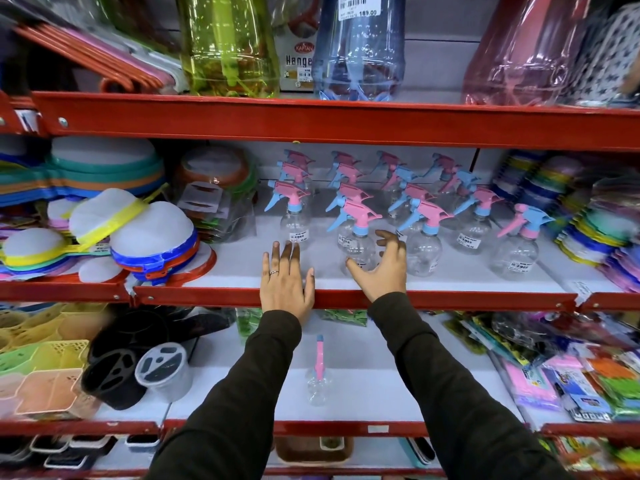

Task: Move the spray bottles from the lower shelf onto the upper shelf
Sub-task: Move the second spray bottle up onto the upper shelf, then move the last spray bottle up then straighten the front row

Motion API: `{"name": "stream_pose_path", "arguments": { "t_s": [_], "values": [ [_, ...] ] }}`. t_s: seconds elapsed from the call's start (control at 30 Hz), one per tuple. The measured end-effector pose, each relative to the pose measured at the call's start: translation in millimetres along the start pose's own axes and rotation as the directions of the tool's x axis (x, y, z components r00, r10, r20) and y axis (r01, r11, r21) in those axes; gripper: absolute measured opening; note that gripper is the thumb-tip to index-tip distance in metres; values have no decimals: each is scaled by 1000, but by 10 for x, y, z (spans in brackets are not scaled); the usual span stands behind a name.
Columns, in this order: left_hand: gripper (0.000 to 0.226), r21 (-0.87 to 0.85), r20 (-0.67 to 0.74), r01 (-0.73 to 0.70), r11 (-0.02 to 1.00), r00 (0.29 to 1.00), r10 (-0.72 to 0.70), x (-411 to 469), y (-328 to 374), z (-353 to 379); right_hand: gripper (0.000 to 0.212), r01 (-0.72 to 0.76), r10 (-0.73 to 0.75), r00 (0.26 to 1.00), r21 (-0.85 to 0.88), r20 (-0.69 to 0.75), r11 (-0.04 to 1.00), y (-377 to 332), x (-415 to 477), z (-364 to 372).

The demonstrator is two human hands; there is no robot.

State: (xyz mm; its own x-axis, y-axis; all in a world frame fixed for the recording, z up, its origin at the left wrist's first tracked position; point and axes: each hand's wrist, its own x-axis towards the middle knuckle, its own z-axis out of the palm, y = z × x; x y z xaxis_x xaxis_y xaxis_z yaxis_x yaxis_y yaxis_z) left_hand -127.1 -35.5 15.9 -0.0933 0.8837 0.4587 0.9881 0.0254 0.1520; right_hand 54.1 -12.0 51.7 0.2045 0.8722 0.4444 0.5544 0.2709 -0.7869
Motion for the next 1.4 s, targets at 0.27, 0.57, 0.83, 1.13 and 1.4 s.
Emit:
{"name": "stream_pose_path", "arguments": {
  "t_s": [0.27, 0.57, 0.83, 1.13, 1.4],
  "values": [
    [66, -34, -58, 34, 999, 998, -36, -125, -480, -123, 36, 227, -206, 972, 227, -111, 947, -112, -609, 85],
    [64, 28, -82, 50, 998, 995, -47, 4, -957, -155, 33, -104, 75, 983, 174, 167, 979, 699, -1417, 607],
    [60, 21, -131, 59, 998, 990, -56, 71, -996, -22, 64, -459, 454, 793, -92, 407, 884, 1234, -1729, 1023],
    [58, 43, -182, 45, 998, 983, -36, 74, -1029, 36, 64, -485, 489, 750, -133, 445, 864, 1186, -1747, 1395],
    [57, 60, -199, 50, 997, 979, -38, 79, -1029, 61, 68, -465, 517, 723, -230, 459, 855, 1305, -1810, 1427]
  ]
}}
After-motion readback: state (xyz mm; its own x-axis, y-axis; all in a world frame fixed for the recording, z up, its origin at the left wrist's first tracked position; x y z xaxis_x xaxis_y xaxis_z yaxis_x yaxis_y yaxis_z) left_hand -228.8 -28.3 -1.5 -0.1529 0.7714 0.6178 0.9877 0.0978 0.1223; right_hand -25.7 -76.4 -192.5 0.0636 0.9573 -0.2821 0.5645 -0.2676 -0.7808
